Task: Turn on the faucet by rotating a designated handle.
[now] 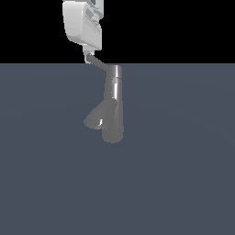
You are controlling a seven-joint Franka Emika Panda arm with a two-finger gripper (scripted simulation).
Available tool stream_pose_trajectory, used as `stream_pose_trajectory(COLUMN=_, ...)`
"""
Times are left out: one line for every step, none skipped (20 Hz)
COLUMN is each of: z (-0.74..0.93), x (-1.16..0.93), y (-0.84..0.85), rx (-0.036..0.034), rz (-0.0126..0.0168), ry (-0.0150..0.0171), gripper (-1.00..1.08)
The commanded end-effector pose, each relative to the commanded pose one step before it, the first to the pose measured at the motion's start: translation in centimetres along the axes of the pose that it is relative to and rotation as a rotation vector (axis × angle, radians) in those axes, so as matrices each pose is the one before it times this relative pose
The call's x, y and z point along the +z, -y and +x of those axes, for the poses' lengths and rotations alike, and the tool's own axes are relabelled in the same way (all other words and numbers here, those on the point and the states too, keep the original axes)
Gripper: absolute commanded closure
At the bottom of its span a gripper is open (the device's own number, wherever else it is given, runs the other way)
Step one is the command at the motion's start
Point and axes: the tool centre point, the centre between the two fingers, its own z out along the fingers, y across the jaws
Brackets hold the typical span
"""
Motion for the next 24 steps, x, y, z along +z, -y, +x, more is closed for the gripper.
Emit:
stream_pose_trajectory(z=0.852, x=0.056, y=-0.902, rx=0.00338, rz=-0.01134, ry=-0.00302, gripper=1.08)
stream_pose_trajectory(z=0.190, x=-0.090, y=-0.272, rx=-0.00070, rz=-0.00068, ry=-0.00002, gripper=1.08)
stream_pose_trajectory(z=0.191, x=-0.091, y=-0.273, rx=-0.00070, rz=-0.00068, ry=-0.00002, gripper=1.08)
stream_pose_trajectory(z=0.192, x=-0.092, y=-0.275, rx=-0.00070, rz=-0.00068, ry=-0.00002, gripper=1.08)
stream_pose_trajectory(z=0.193, x=-0.093, y=-0.276, rx=-0.00070, rz=-0.00068, ry=-0.00002, gripper=1.08)
stream_pose_trajectory(z=0.195, x=-0.094, y=-0.277, rx=-0.00070, rz=-0.00068, ry=-0.00002, gripper=1.08)
stream_pose_trajectory(z=0.207, x=-0.106, y=-0.282, rx=-0.00050, rz=-0.00048, ry=-0.00002, gripper=1.08)
stream_pose_trajectory(z=0.198, x=-0.097, y=-0.280, rx=-0.00071, rz=-0.00067, ry=-0.00003, gripper=1.08)
stream_pose_trajectory(z=0.200, x=-0.099, y=-0.281, rx=-0.00071, rz=-0.00067, ry=-0.00004, gripper=1.08)
stream_pose_trajectory(z=0.000, x=0.000, y=0.000, rx=0.00000, rz=0.00000, ry=0.00000, gripper=1.08)
stream_pose_trajectory(z=-0.544, x=-0.051, y=0.367, rx=-0.00483, rz=0.00603, ry=0.00181, gripper=1.08)
stream_pose_trajectory(z=0.578, x=-0.044, y=-0.053, rx=0.00000, rz=0.00000, ry=0.00000, gripper=1.08)
stream_pose_trajectory(z=0.611, x=0.008, y=-0.012, rx=0.00066, rz=-0.00097, ry=-0.00021, gripper=1.08)
stream_pose_trajectory(z=0.590, x=-0.045, y=-0.053, rx=0.00000, rz=0.00000, ry=0.00000, gripper=1.08)
stream_pose_trajectory(z=0.611, x=-0.015, y=-0.030, rx=0.00038, rz=-0.00056, ry=-0.00013, gripper=1.08)
stream_pose_trajectory(z=0.617, x=-0.016, y=-0.030, rx=0.00038, rz=-0.00056, ry=-0.00013, gripper=1.08)
stream_pose_trajectory(z=0.608, x=-0.047, y=-0.053, rx=0.00000, rz=0.00000, ry=0.00000, gripper=1.08)
stream_pose_trajectory(z=0.629, x=-0.017, y=-0.031, rx=0.00038, rz=-0.00056, ry=-0.00014, gripper=1.08)
stream_pose_trajectory(z=0.634, x=-0.018, y=-0.031, rx=0.00038, rz=-0.00056, ry=-0.00015, gripper=1.08)
stream_pose_trajectory(z=0.640, x=-0.018, y=-0.031, rx=0.00038, rz=-0.00056, ry=-0.00015, gripper=1.08)
stream_pose_trajectory(z=0.631, x=-0.048, y=-0.053, rx=0.00000, rz=0.00000, ry=0.00000, gripper=1.08)
stream_pose_trajectory(z=0.656, x=-0.007, y=-0.022, rx=0.00053, rz=-0.00078, ry=-0.00024, gripper=1.08)
stream_pose_trajectory(z=0.642, x=-0.049, y=-0.052, rx=0.00000, rz=0.00000, ry=0.00000, gripper=1.08)
stream_pose_trajectory(z=0.670, x=0.001, y=-0.015, rx=0.00065, rz=-0.00095, ry=-0.00032, gripper=1.08)
